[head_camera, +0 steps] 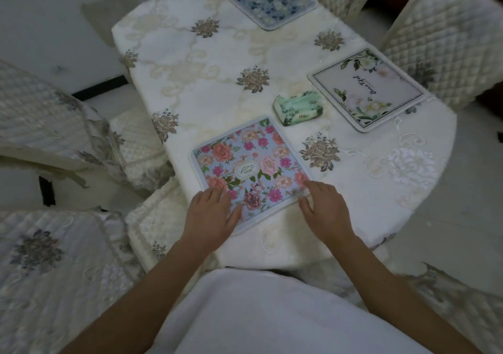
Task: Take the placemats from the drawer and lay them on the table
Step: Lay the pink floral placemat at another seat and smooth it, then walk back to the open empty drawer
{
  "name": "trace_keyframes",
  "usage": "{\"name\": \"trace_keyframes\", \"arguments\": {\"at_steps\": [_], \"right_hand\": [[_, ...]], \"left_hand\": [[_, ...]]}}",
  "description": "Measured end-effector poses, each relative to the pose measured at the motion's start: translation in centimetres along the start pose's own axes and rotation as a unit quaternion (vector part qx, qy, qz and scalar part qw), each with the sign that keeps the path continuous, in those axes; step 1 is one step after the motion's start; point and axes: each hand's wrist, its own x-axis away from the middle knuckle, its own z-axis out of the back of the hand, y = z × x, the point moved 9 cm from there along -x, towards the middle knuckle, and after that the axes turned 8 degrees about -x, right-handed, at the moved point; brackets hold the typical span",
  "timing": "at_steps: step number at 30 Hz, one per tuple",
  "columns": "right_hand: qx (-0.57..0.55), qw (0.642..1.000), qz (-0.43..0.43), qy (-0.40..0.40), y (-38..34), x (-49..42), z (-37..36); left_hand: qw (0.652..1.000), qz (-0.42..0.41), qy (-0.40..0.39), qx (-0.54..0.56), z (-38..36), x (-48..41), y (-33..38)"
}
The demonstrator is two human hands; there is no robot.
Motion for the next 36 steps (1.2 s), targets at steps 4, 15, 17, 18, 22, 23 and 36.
{"name": "trace_keyframes", "arguments": {"at_steps": [4,15,17,18,22,23,36], "right_hand": [[0.018,0.998,-0.010,0.063,-3.3,1.9,0.3],[0.043,0.965,-0.249,0.071,-5.3,13.4,-3.5],[0.035,0.946,-0.295,0.126,-4.9,17.2,-2.3],[0.030,0.937,-0.315,0.151,-4.7,19.1,-1.6],[0.013,0.894,-0.388,0.223,-3.7,27.8,-0.2],[0.010,0.882,-0.405,0.242,-3.4,30.3,-0.1],[0.026,0.753,-0.571,0.326,-3.5,62.7,-3.2]], "left_hand": [[0.997,-0.065,0.049,-0.005,2.7,-1.4,-0.5],[0.949,-0.311,0.013,-0.042,0.8,0.0,3.7],[0.927,-0.372,0.011,-0.039,1.0,1.3,7.0],[0.916,-0.400,0.013,-0.034,1.4,2.1,8.7],[0.863,-0.504,0.023,0.003,2.8,7.4,15.4],[0.848,-0.529,0.027,0.008,3.1,9.2,16.9],[0.722,-0.690,0.037,-0.036,0.8,34.9,31.9]]}}
